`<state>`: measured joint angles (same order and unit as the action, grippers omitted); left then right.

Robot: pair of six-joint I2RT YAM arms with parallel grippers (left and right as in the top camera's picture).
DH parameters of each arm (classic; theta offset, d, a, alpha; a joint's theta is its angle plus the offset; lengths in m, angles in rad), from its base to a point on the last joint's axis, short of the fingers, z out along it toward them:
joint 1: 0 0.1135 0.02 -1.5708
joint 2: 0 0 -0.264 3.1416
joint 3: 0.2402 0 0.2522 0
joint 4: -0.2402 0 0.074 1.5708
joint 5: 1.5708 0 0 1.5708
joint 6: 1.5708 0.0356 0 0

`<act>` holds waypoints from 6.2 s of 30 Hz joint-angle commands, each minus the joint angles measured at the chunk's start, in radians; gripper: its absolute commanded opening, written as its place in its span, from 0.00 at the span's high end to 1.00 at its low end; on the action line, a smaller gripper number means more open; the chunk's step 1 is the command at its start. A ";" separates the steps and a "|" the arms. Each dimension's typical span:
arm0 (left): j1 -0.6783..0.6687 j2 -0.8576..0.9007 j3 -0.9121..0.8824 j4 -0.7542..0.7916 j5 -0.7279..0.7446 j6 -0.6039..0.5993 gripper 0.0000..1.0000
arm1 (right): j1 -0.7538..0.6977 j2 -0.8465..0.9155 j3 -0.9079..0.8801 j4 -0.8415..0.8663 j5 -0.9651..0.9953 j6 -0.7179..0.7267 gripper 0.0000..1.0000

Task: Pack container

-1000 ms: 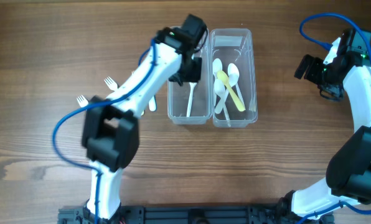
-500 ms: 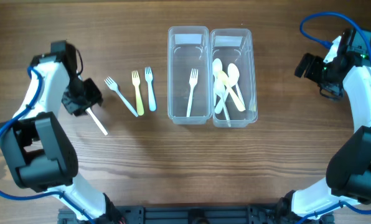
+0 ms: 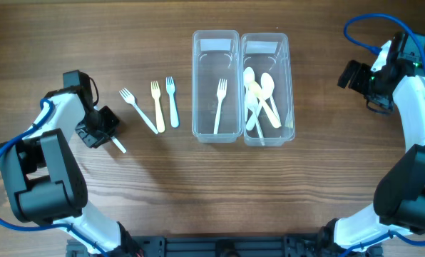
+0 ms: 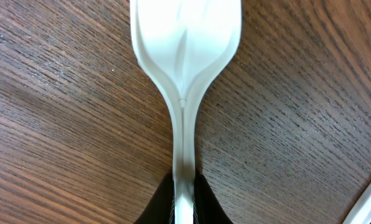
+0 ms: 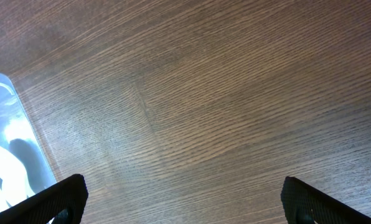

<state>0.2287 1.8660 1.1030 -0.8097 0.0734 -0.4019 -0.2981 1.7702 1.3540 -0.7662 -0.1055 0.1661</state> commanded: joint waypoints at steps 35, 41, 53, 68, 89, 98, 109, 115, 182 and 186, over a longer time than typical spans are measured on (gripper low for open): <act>-0.529 -0.110 0.693 -0.389 -0.187 0.027 0.40 | 0.003 0.012 -0.004 -0.016 -0.026 -0.002 0.01; -0.266 -0.006 0.327 -0.130 0.029 -0.131 0.50 | 0.003 0.012 -0.004 -0.014 -0.026 -0.003 0.00; -0.249 0.143 0.254 -0.025 -0.058 -0.212 0.51 | 0.003 0.012 -0.004 -0.021 -0.026 -0.002 0.01; -0.249 0.146 0.146 0.050 -0.032 -0.129 0.80 | 0.003 0.012 -0.004 -0.025 -0.027 -0.002 0.01; -0.775 -0.104 0.661 -0.248 -0.199 0.095 0.96 | 0.003 0.012 -0.004 -0.028 -0.026 -0.002 0.00; -0.478 0.000 0.530 -0.231 -0.188 0.095 0.56 | 0.003 0.012 -0.004 -0.028 -0.027 -0.002 0.01; -0.422 0.289 0.486 -0.131 -0.119 0.110 0.56 | 0.003 0.012 -0.004 -0.036 -0.026 -0.002 0.01; -0.422 0.343 0.486 -0.119 -0.120 0.111 0.60 | 0.003 0.012 -0.004 -0.036 -0.026 -0.003 0.01; -0.489 0.388 0.552 -0.097 -0.058 0.133 0.64 | 0.003 0.012 -0.004 -0.039 -0.026 -0.002 0.01; -0.489 0.400 0.552 -0.103 -0.059 0.133 0.83 | 0.003 0.012 -0.004 -0.039 -0.026 -0.002 0.01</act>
<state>-0.2600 2.2238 1.6585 -0.9085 -0.0017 -0.2813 -0.2981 1.7702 1.3502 -0.8066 -0.1238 0.1661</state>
